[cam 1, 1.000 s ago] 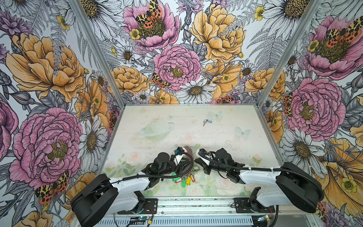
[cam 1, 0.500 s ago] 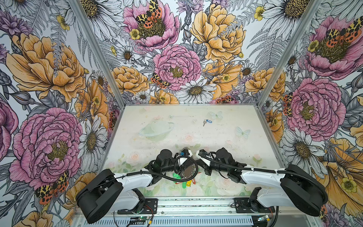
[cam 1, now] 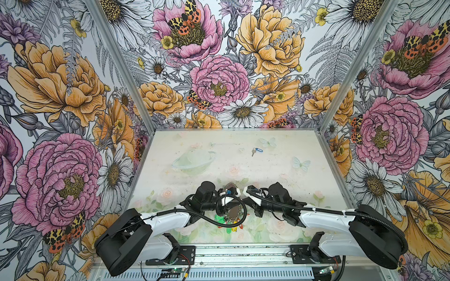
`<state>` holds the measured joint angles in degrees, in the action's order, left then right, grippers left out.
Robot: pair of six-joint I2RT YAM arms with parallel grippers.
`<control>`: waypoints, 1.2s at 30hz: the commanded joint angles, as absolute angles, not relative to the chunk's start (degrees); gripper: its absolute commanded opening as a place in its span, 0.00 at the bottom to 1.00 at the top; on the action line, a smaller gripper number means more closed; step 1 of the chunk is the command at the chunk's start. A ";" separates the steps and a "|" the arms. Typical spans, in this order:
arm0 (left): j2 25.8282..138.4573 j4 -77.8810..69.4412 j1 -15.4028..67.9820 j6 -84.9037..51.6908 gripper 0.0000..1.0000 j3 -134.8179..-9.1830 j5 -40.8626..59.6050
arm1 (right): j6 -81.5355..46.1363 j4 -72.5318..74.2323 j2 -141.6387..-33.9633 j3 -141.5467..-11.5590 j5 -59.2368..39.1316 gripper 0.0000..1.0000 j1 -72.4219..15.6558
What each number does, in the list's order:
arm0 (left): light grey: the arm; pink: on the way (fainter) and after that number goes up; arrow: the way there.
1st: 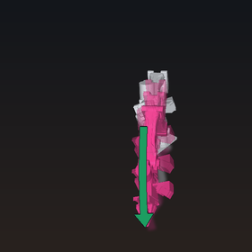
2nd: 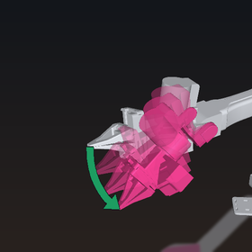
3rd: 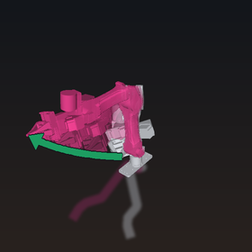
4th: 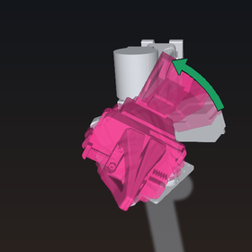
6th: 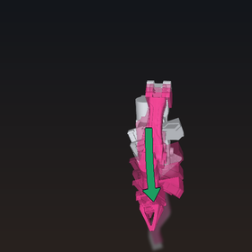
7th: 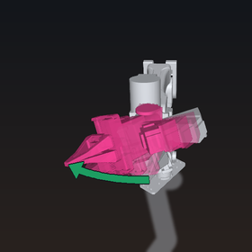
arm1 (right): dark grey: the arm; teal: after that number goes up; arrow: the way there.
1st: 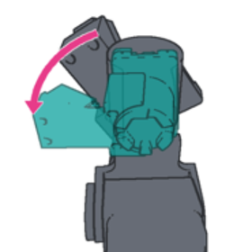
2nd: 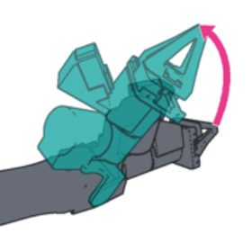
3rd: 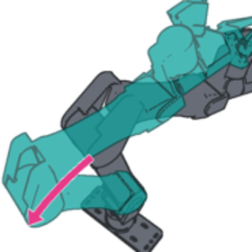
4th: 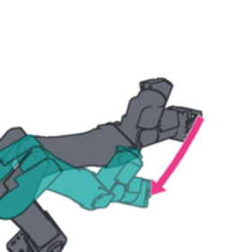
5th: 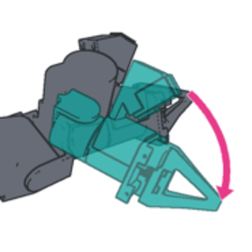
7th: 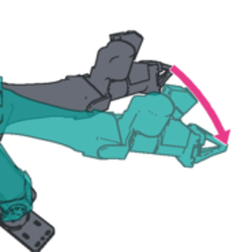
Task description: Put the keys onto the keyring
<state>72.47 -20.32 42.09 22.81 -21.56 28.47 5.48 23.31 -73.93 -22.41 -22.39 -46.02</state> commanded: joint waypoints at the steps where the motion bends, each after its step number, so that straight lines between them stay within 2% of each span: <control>1: 73.47 -19.58 41.66 25.09 0.28 -22.76 29.97 | 6.39 25.74 -72.45 -24.00 -24.74 0.00 -45.75; 9: 75.26 -21.41 42.45 25.35 0.26 -23.20 31.02 | 5.79 27.40 -73.42 -23.99 -24.96 0.00 -45.77; 19: 75.74 -23.68 43.41 25.31 0.15 -22.88 32.35 | 3.98 29.18 -74.88 -24.48 -23.71 0.00 -45.79; 36: 72.50 -21.28 43.53 26.27 0.13 -21.09 31.99 | 1.98 29.93 -75.15 -24.17 -21.09 0.00 -45.72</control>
